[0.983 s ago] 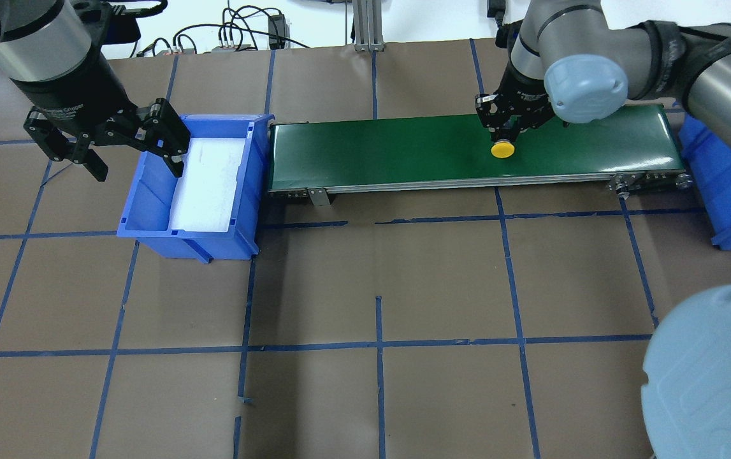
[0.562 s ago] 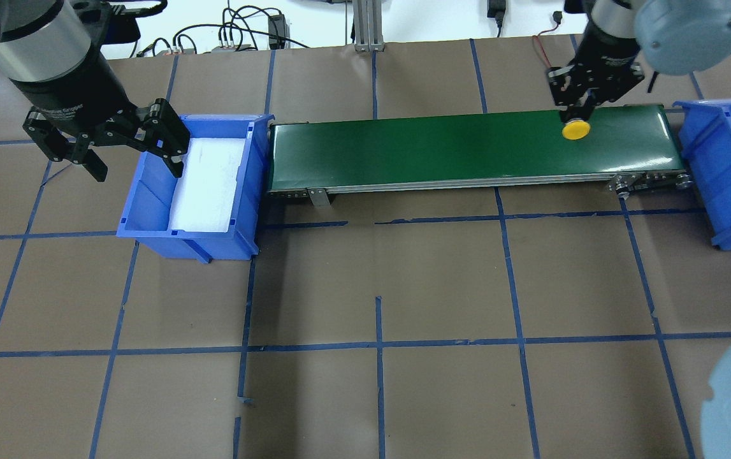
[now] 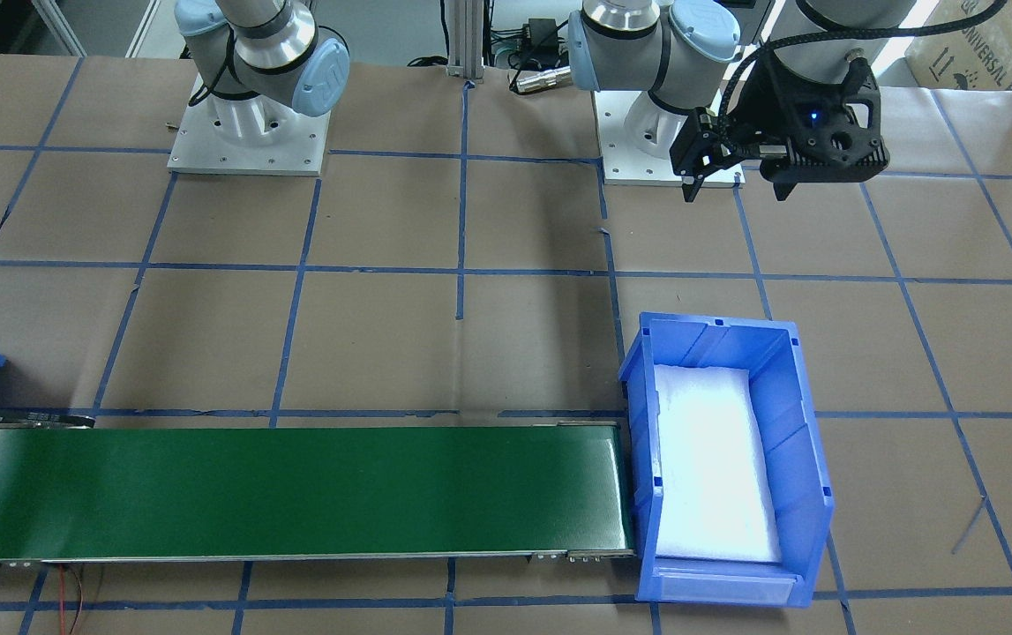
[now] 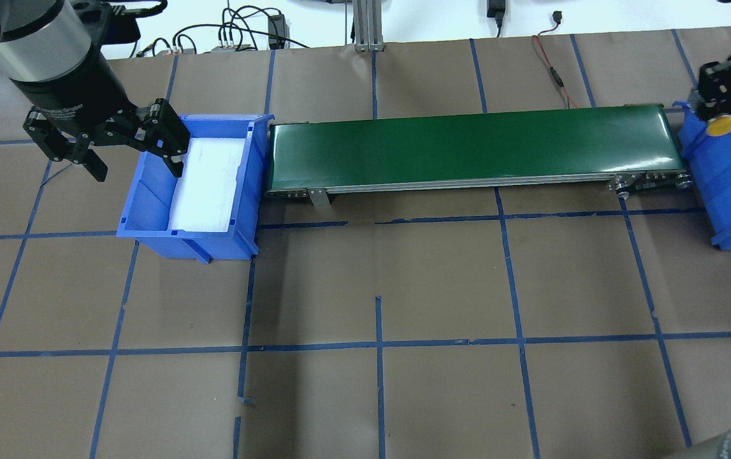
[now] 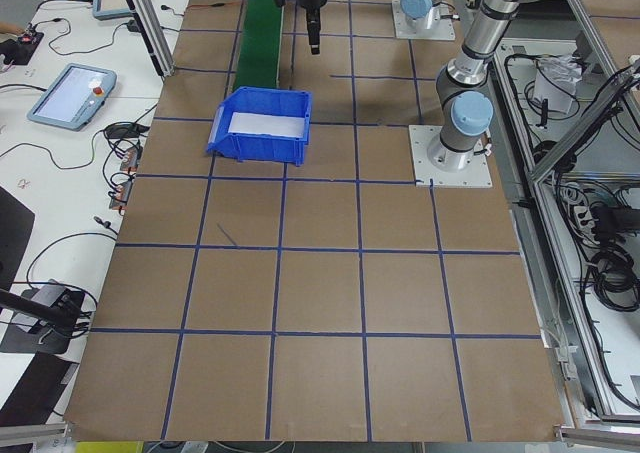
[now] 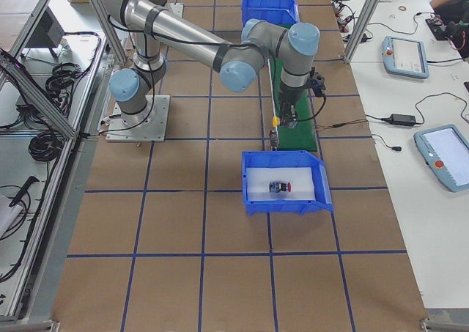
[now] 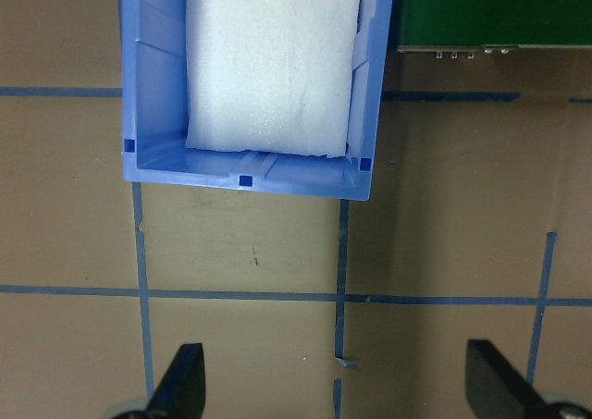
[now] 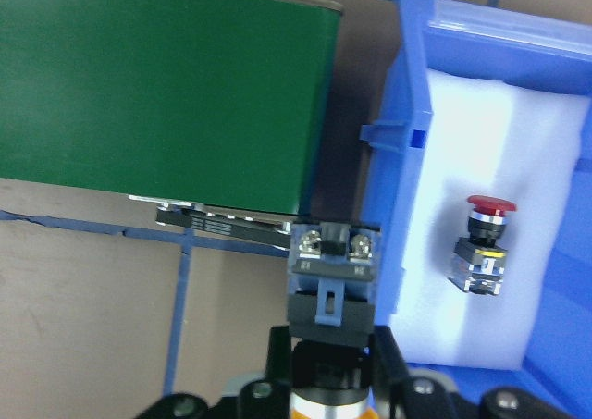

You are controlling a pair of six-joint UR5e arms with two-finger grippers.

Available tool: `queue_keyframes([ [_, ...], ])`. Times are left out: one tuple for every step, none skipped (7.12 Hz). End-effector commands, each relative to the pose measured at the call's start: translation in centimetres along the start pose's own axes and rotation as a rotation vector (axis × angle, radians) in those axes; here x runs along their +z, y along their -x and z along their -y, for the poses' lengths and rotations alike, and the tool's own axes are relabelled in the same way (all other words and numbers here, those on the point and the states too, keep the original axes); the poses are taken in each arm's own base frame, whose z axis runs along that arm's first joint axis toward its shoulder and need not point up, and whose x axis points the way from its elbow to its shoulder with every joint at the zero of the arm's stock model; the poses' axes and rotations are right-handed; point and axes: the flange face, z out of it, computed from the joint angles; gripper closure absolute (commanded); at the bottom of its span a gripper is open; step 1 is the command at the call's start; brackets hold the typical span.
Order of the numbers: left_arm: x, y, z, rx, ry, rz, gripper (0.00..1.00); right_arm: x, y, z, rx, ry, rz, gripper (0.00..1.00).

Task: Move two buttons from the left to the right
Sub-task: 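Carry the yellow-capped button into the far bin with the right gripper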

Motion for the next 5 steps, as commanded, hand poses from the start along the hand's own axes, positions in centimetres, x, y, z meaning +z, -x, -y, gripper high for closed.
queue_keyframes([
  [0.0, 0.0, 0.0, 0.000, 0.000, 0.001, 0.00, 2.1, -7.3, -1.2, -0.066, 0.003, -0.005, 0.95],
  [0.0, 0.0, 0.0, 0.000, 0.000, 0.000, 0.00, 5.4, -9.0, -0.4, -0.086, -0.003, -0.005, 0.95],
  [0.0, 0.0, 0.0, 0.000, 0.000, 0.000, 0.00, 8.1, -9.9, 0.5, -0.080, -0.001, 0.003, 0.95],
  [0.0, 0.0, 0.0, 0.000, 0.000, 0.000, 0.00, 10.1, -10.4, 1.3, -0.063, -0.018, 0.003, 0.95],
  [0.0, 0.0, 0.0, 0.000, 0.000, 0.000, 0.00, 13.1, -10.8, 2.3, -0.050, -0.038, 0.039, 0.95],
])
